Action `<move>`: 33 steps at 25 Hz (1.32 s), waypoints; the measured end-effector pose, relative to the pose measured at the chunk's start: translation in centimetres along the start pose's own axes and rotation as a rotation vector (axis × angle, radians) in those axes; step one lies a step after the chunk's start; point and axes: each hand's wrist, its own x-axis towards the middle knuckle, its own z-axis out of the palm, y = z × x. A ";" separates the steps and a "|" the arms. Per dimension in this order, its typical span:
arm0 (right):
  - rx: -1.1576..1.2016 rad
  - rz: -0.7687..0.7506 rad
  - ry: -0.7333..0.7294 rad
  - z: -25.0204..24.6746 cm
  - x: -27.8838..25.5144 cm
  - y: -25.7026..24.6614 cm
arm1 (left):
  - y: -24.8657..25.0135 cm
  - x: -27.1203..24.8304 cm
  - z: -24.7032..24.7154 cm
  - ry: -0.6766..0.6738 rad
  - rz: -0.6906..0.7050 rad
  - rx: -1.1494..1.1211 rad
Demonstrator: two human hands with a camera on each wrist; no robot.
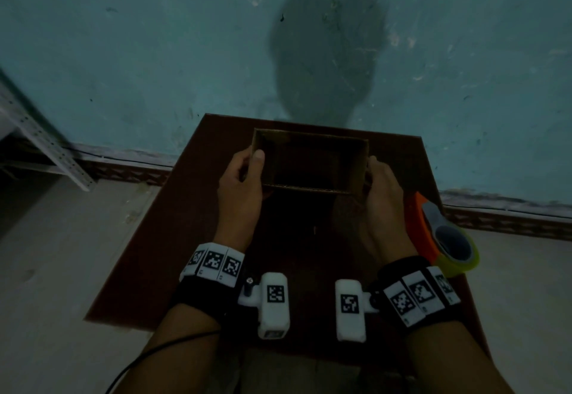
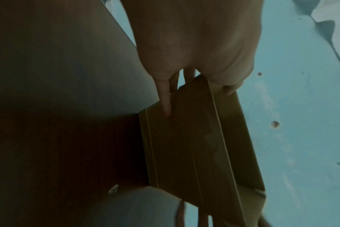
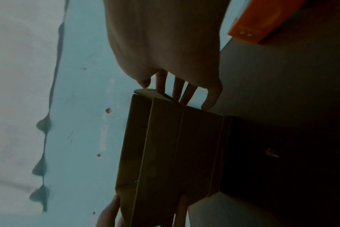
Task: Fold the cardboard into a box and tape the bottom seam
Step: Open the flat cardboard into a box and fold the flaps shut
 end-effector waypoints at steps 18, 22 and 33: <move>-0.370 -0.206 -0.160 0.2 -0.4 0.1 | -1.0 1.1 -0.5 -0.204 -0.103 -0.023; -0.359 -0.208 -0.078 -0.2 0.1 1.0 | -1.2 0.9 -0.1 -0.188 -0.082 0.169; -0.374 -0.122 0.091 -1.5 1.3 1.7 | -1.6 0.1 0.2 -0.428 0.074 0.327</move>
